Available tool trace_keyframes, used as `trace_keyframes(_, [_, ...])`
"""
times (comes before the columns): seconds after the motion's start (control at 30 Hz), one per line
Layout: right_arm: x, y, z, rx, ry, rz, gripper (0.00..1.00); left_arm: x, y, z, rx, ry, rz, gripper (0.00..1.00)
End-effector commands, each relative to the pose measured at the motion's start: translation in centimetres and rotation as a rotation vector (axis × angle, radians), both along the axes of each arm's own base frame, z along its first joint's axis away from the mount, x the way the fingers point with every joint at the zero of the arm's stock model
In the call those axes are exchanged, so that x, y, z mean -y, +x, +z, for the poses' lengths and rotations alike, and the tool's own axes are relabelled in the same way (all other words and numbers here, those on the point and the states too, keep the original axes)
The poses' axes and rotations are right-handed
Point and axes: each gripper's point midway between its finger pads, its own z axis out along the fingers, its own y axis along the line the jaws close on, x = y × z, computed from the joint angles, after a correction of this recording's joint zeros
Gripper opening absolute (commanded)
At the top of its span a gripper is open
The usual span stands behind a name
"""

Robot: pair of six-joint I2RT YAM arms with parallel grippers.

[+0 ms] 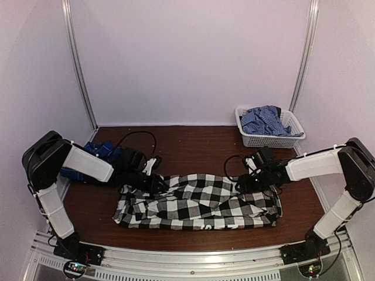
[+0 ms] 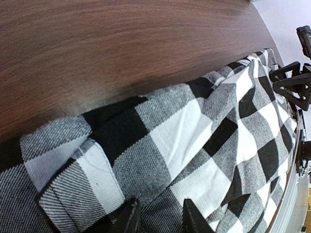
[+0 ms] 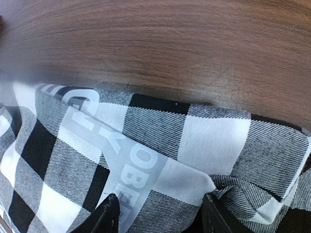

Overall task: Fold and stack the long sleeve shirts
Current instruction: Smooth out the rectangle-folded shirt at the center of the board, then rotate the rectangle-folded shirt at the center of the board.

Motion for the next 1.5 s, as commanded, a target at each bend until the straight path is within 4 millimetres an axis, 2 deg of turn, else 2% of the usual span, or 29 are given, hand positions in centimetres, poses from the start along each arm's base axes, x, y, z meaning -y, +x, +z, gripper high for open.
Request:
trace_keyframes(0.0, [2.9, -2.1, -2.2, -0.060, -0.091, -0.081, 0.59, -2.2, 0.0, -2.5, 0.015, 0.128, 0.057, 0.32])
trace_keyframes(0.13, [2.5, -2.0, -1.5, -0.031, -0.076, -0.068, 0.59, -2.0, 1.1, -1.6, 0.060, 0.120, 0.075, 0.35])
trace_keyframes(0.37, [3.0, -1.9, -1.6, -0.036, -0.126, -0.060, 0.60, -0.9, 5.5, 1.0, 0.161, 0.136, 0.138, 0.47])
trace_keyframes(0.5, [3.0, -1.7, -1.3, -0.026, -0.131, -0.057, 0.60, -0.4, 6.9, 2.6, 0.203, 0.128, 0.152, 0.52])
trace_keyframes(0.7, [3.2, -1.9, -1.0, -0.020, -0.130, -0.055, 0.60, -1.0, 8.4, 2.4, 0.213, 0.155, 0.176, 0.55])
trace_keyframes(0.87, [2.7, -1.6, 0.9, 0.027, -0.086, -0.045, 0.60, -0.2, 7.1, 4.5, 0.248, 0.051, 0.121, 0.55])
trace_keyframes(0.97, [1.6, -1.5, 3.1, 0.082, -0.007, -0.015, 0.60, 1.0, 5.0, 5.7, 0.250, -0.073, 0.050, 0.55])
trace_keyframes(1.03, [1.1, -1.6, 3.6, 0.086, 0.026, -0.004, 0.60, 1.5, 3.6, 5.8, 0.235, -0.121, 0.019, 0.55])
trace_keyframes(1.1, [1.1, -1.8, 3.3, 0.075, 0.029, -0.008, 0.60, 1.6, 2.3, 5.1, 0.212, -0.130, 0.008, 0.55])
trace_keyframes(1.2, [1.6, -1.9, 2.2, 0.053, -0.004, -0.026, 0.60, 1.3, 1.5, 4.0, 0.179, -0.113, 0.019, 0.55])
trace_keyframes(1.33, [1.7, -1.6, 0.8, 0.031, -0.036, -0.027, 0.60, -0.3, 1.1, 1.7, 0.122, -0.029, 0.079, 0.55])
trace_keyframes(1.47, [1.9, -1.6, -0.7, -0.009, -0.061, -0.035, 0.60, -1.3, 0.1, 0.7, 0.095, 0.001, 0.098, 0.55])
